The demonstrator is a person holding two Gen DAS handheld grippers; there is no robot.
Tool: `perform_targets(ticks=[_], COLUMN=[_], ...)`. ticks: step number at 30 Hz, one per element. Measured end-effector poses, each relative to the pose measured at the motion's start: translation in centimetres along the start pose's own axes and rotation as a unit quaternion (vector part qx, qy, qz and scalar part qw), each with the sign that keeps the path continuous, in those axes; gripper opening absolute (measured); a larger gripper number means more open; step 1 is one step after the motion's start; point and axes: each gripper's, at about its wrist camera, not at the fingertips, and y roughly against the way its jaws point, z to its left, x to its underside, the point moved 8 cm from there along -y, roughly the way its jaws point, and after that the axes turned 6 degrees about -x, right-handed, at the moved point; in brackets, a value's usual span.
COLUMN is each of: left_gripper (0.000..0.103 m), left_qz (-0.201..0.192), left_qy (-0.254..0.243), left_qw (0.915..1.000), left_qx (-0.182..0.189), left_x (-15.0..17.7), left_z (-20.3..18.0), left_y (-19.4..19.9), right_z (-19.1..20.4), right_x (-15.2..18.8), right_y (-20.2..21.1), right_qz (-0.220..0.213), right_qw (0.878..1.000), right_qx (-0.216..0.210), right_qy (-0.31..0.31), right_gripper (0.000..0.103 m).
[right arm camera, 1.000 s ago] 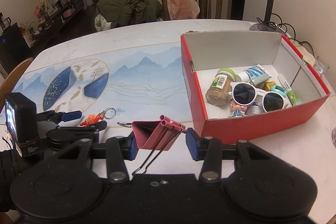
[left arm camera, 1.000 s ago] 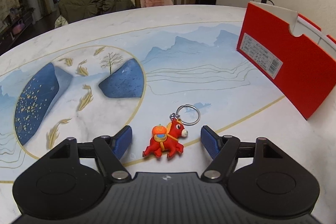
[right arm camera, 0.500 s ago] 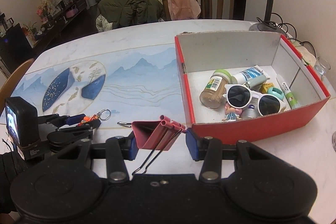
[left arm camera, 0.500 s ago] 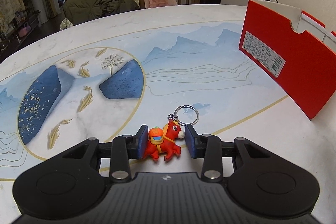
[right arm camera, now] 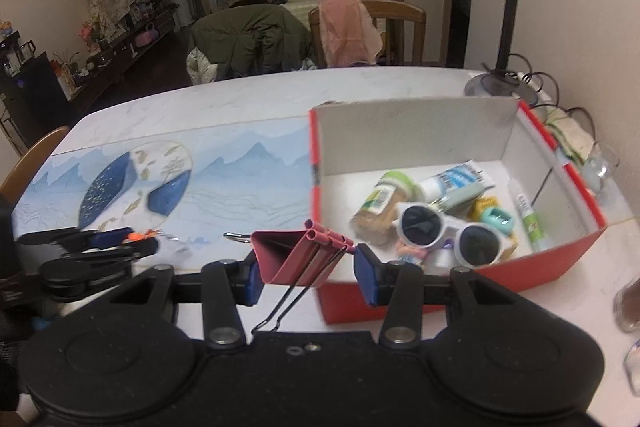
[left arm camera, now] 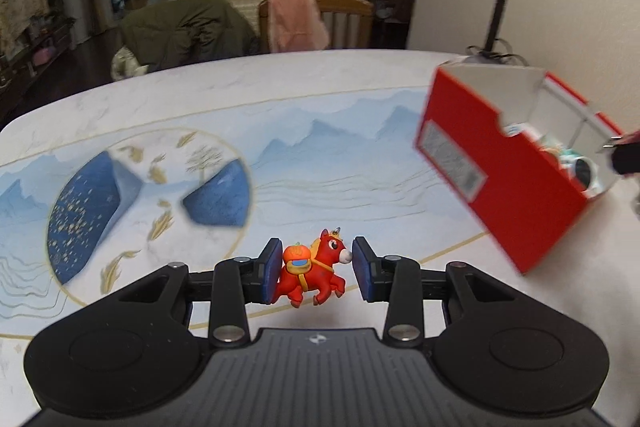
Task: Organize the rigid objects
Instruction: 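Carry keychain and binder clip into the red box and open both tools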
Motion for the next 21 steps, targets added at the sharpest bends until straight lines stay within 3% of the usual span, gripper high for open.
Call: perform_targets(ticks=[11, 21], left_gripper=[0.037, 0.037], left_qz=[-0.048, -0.061], left_qy=[-0.026, -0.059], left_qw=[0.9979, 0.9939], left_qx=[0.035, 0.070], left_x=[-5.9, -10.2], left_z=[-5.1, -12.8], left_y=[4.7, 4.2], right_z=[-5.4, -10.2], right_x=[-2.3, -2.8], right_y=[0.8, 1.1], right_qz=[-0.024, -0.033], right_qw=[1.000, 0.999], right_qx=[0.008, 0.028], right_qy=[0.007, -0.001], right_gripper=[0.044, 0.044])
